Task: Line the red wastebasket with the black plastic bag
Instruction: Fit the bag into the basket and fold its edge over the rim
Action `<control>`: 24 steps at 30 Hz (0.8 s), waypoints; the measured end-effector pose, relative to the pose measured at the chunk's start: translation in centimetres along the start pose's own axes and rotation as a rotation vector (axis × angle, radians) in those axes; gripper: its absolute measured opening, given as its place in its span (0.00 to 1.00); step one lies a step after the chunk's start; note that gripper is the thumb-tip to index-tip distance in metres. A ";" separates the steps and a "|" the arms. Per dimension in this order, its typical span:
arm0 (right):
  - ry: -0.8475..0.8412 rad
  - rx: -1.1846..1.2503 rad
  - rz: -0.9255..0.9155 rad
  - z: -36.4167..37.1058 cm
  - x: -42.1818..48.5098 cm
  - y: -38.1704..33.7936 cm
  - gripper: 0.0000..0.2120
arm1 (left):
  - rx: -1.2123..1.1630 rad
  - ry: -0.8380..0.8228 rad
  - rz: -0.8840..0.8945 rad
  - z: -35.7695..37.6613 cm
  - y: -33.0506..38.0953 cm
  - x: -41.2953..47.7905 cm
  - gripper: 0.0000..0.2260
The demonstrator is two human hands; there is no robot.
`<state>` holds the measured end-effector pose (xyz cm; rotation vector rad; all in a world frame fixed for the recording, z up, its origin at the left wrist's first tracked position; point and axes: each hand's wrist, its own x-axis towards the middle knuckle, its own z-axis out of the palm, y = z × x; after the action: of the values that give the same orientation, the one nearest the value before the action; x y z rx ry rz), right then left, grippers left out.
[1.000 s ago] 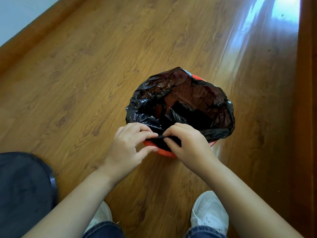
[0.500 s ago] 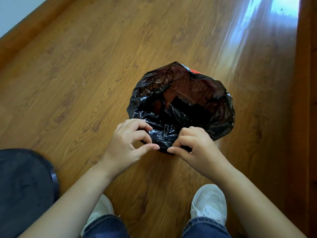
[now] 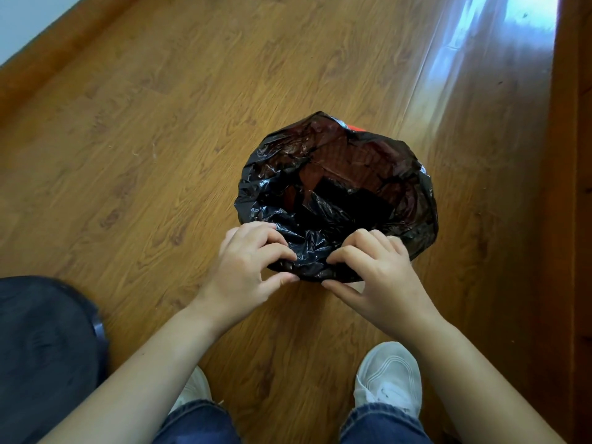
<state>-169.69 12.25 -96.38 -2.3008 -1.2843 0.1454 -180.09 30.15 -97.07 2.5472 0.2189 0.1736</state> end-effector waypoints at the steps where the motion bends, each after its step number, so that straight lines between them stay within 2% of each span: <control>1: 0.018 -0.036 0.002 0.0 -0.1 0.2 0.12 | 0.007 0.003 -0.003 0.1 0.0 0.0 0.10; 3: 0.038 -0.054 0.015 -0.2 -0.3 0.5 0.12 | 0.022 0.019 -0.004 0.1 0.0 0.1 0.07; 6: 0.053 0.002 0.031 -0.8 -0.3 1.2 0.14 | 0.049 0.031 -0.004 0.1 -0.4 0.1 0.10; 16: 0.054 0.140 -0.009 -0.8 -0.2 1.4 0.07 | 0.162 0.059 -0.016 -0.7 -1.0 -0.1 0.10; 24: -0.131 0.162 -0.009 -1.7 0.2 2.0 0.05 | 0.093 0.051 -0.049 -0.7 -1.0 0.1 0.11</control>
<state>-167.50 10.93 -95.87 -2.1770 -1.2961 0.3885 -180.21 31.44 -97.03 2.6283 0.3152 0.2141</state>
